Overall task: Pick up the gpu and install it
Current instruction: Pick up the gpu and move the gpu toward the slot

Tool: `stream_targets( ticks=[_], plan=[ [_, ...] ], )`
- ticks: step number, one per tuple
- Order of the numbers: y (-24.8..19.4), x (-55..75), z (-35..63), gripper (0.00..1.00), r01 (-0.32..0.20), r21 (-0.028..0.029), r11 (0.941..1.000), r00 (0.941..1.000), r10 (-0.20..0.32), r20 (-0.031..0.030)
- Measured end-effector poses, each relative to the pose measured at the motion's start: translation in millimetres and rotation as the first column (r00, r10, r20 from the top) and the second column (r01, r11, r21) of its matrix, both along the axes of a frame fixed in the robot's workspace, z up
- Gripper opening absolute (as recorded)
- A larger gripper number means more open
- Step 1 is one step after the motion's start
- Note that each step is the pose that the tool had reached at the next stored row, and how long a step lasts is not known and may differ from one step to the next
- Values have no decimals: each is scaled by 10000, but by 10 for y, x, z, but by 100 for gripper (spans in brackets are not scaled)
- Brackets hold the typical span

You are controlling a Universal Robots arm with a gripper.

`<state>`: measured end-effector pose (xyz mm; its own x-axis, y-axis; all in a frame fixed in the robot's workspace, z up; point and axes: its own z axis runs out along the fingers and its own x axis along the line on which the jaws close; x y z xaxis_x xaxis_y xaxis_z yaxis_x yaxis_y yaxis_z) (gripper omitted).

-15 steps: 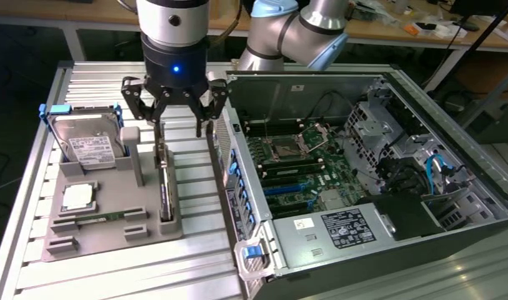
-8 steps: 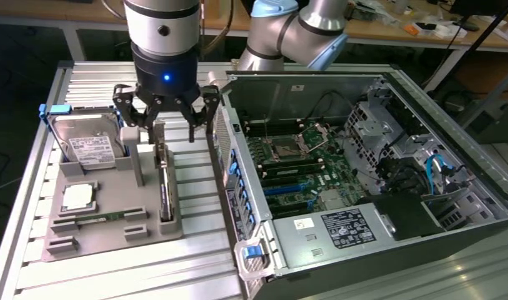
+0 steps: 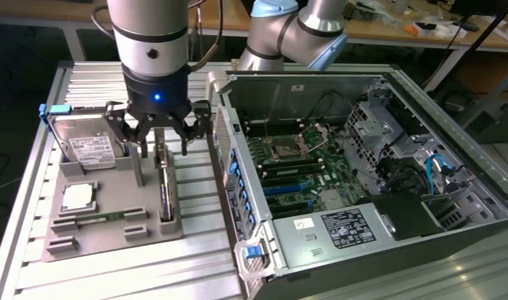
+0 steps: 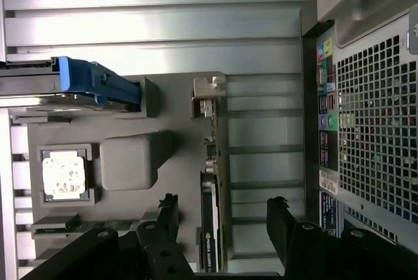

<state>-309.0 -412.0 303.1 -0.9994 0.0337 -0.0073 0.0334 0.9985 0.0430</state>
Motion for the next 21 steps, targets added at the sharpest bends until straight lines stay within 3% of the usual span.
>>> stream_targets(
  ticks=[9,21],
  plan=[
    [-95,-56,-131,66,-21,2,10000,10000,21,2],
    [-117,-70,-362,66,-21,0,10000,10000,21,0]
  ],
)
